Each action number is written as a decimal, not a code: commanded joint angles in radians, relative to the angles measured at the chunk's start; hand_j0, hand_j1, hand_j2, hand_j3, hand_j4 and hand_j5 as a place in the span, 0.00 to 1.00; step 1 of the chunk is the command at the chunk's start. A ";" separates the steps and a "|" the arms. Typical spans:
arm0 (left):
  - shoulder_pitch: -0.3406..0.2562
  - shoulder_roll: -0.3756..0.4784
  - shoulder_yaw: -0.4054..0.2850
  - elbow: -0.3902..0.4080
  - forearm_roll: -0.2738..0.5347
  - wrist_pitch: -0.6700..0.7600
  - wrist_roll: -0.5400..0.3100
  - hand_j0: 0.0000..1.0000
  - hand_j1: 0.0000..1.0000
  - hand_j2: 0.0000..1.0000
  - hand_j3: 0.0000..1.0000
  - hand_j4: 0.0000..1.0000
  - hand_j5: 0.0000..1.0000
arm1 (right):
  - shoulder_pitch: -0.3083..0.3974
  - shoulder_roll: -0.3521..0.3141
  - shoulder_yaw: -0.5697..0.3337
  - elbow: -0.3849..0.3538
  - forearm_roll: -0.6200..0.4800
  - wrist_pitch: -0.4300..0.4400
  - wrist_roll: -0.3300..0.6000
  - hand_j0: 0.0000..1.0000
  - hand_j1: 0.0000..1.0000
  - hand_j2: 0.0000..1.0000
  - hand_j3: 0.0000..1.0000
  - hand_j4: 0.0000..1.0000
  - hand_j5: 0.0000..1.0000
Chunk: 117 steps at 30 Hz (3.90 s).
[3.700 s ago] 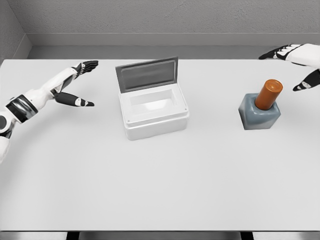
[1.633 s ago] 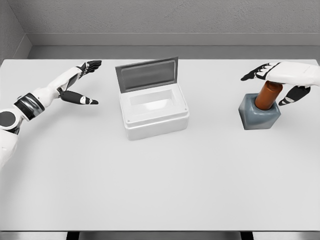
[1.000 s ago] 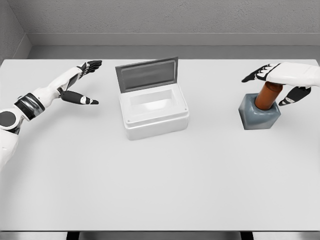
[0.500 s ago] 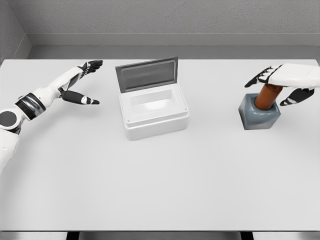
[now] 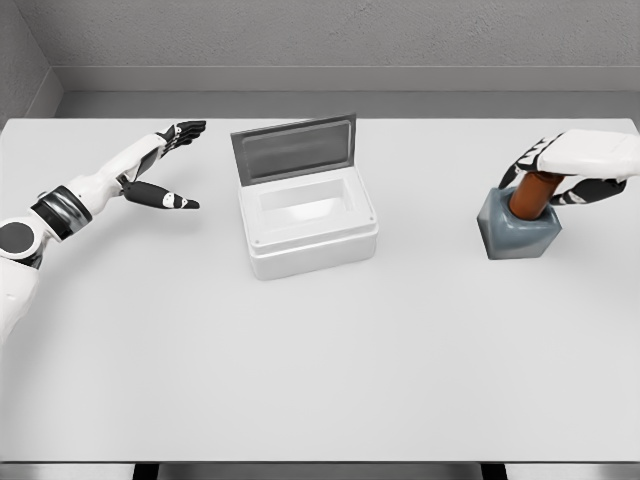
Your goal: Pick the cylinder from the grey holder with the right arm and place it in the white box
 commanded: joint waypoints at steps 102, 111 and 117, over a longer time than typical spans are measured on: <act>0.002 0.007 -0.001 -0.007 0.006 0.002 -0.001 1.00 1.00 1.00 1.00 1.00 1.00 | -0.167 0.129 -0.001 -0.119 0.012 0.002 0.004 0.40 0.40 0.40 0.40 0.40 0.40; 0.002 0.005 0.002 -0.007 0.006 0.002 -0.034 1.00 1.00 1.00 1.00 1.00 1.00 | -0.178 0.164 -0.001 -0.119 0.012 0.002 0.004 0.40 0.40 0.40 0.40 0.40 0.40; 0.002 0.008 0.002 -0.007 0.008 0.002 -0.034 1.00 1.00 1.00 1.00 1.00 1.00 | -0.187 0.189 -0.001 -0.119 0.012 0.002 0.003 0.40 0.40 0.40 0.40 0.40 0.40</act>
